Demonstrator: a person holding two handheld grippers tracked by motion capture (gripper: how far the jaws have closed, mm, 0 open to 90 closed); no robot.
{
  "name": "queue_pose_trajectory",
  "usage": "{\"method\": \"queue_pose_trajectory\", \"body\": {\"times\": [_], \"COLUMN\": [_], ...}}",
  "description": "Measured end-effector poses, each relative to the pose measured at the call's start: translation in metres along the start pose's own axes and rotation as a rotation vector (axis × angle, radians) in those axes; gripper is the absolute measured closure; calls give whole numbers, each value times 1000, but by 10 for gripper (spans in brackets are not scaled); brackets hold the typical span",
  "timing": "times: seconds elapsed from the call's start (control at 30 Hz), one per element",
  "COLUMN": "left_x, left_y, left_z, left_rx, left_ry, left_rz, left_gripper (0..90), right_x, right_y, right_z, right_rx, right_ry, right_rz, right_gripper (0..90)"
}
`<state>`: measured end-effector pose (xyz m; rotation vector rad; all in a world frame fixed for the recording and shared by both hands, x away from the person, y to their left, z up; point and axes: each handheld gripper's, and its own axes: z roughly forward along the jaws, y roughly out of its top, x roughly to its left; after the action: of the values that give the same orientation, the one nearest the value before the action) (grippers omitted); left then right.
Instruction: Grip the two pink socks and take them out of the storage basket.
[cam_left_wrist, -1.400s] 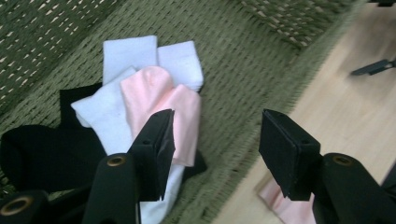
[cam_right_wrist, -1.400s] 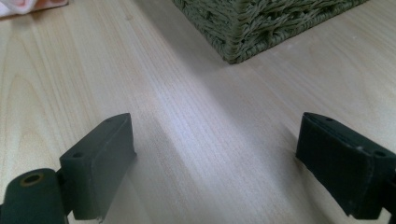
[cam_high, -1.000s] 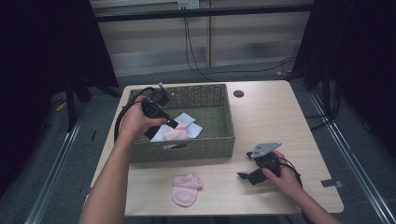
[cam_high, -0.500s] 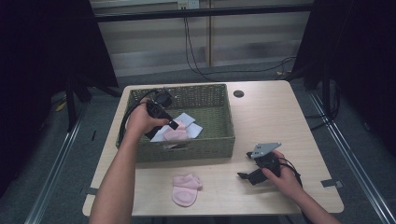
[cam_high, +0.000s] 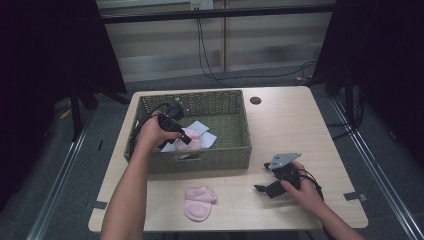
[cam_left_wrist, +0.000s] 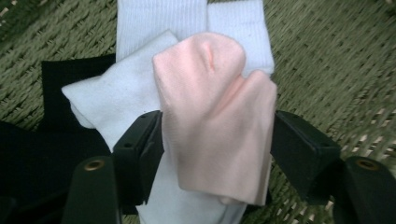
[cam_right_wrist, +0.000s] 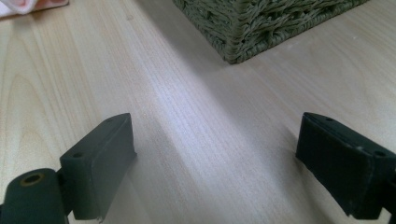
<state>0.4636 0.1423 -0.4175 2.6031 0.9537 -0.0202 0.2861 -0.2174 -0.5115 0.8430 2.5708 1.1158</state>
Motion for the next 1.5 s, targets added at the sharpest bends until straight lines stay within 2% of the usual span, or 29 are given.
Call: {"method": "queue_pose_trajectory", "body": {"times": [0.17,0.2,0.3,0.47,0.53,0.6,0.67,0.77,0.87,0.9,0.93,0.97,1.0,1.1,1.13,1.17,1.2,1.27,1.3,1.33,1.37,1.4,1.43,1.5], "left_x": [0,-1,-1,-3,-3,-3,-3,-2,-1,-1,-1,-2,-4,-4,-5,-5,-5,-7,-7,-9,-9,-9,-9,-9], "left_y": [0,0,1,2,2,3,2,1,-1,-1,-1,-2,-1,0,1,1,3,3,3,4,4,6,6,7], "left_z": [8,11,12,14,14,13,11,7,3,1,1,1,2,5,13,13,17,20,20,25,25,26,26,22], "left_rx": [15,22,38,79,88,112,115,115,108,79,79,46,35,57,96,96,133,152,152,194,194,209,209,190], "left_ry": [-16,-25,-15,-9,-2,-16,-22,-27,-26,-21,-21,-43,-44,-54,-55,-55,-53,-52,-52,-56,-56,-45,-45,-50], "left_rz": [10,4,0,3,-2,-16,-25,-43,-44,-14,-14,8,4,27,35,35,48,61,61,85,85,82,82,24], "left_gripper": [338,397,466,699,729,846,900,900,900,855,783,685,631,546,517,504,502,555,598,671,736,808,817,826], "right_x": [0,0,0,0,0,0,0,0,0,0,0,0,0,0,0,0,0,0,0,0,0,0,0,0], "right_y": [0,0,0,0,0,0,0,0,0,0,0,0,0,0,0,0,0,0,0,0,0,0,0,0], "right_z": [0,0,0,0,0,0,0,0,0,0,0,0,0,0,0,0,0,0,0,0,0,0,0,0], "right_rx": [0,0,0,0,0,0,0,0,0,0,0,0,-1,-1,-1,0,-1,-1,-1,-1,-1,-1,-1,-1], "right_ry": [2,1,2,4,4,4,4,4,3,3,3,3,3,3,3,3,2,3,3,3,2,3,3,4], "right_rz": [1,0,-1,0,0,-1,-1,0,0,-1,0,0,-2,-3,-4,-6,-5,-4,-4,-5,-5,-5,-5,-5], "right_gripper": [105,105,105,105,105,105,105,105,105,105,105,105,105,105,105,105,105,105,105,105,105,105,105,105]}}
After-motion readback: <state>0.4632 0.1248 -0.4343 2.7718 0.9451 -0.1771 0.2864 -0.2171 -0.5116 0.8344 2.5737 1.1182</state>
